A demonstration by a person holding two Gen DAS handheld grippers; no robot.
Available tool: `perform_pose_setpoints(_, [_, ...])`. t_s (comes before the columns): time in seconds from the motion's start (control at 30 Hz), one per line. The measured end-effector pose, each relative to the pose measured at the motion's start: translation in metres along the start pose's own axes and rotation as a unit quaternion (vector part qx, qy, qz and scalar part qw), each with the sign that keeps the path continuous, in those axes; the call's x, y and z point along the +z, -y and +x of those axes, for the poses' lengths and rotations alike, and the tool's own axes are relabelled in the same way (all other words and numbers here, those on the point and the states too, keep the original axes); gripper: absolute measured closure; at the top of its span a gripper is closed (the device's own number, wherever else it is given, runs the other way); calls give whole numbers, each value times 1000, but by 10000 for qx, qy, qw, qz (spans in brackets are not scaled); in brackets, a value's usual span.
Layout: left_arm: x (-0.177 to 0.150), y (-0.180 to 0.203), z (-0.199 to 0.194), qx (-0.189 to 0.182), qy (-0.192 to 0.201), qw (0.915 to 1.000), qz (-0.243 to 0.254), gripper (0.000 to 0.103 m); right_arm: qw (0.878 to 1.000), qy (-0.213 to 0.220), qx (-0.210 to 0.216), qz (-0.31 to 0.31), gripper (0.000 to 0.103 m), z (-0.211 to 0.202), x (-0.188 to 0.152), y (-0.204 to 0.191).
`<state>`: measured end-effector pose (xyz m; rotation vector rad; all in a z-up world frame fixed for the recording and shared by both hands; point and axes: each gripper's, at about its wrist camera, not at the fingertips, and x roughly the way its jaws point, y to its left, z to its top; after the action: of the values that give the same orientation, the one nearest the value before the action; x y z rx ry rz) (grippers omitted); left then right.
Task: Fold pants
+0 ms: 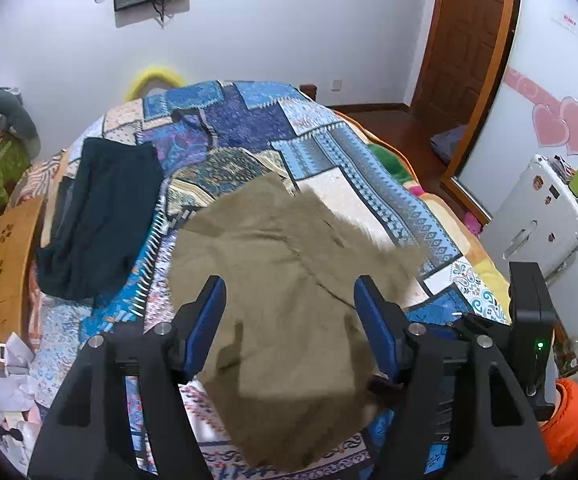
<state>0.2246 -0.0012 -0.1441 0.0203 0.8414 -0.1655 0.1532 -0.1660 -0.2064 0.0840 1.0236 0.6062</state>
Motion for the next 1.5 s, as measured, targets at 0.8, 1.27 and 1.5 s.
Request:
perform_pose_setpoints(0.8, [71, -111, 160, 997, -1380, 9852, -177, 18, 9998, -70, 60, 169, 25, 2, 0, 9])
perform_pose_setpoints(1.27, [14, -102, 194, 1225, -2010, 9690, 748, 5, 9990, -1, -421, 122, 24, -14, 3, 27])
perform_pose_setpoints(1.5, [-16, -108, 141, 1044, -1920, 9748, 444, 5, 9945, 293, -936, 369, 24, -44, 2, 50])
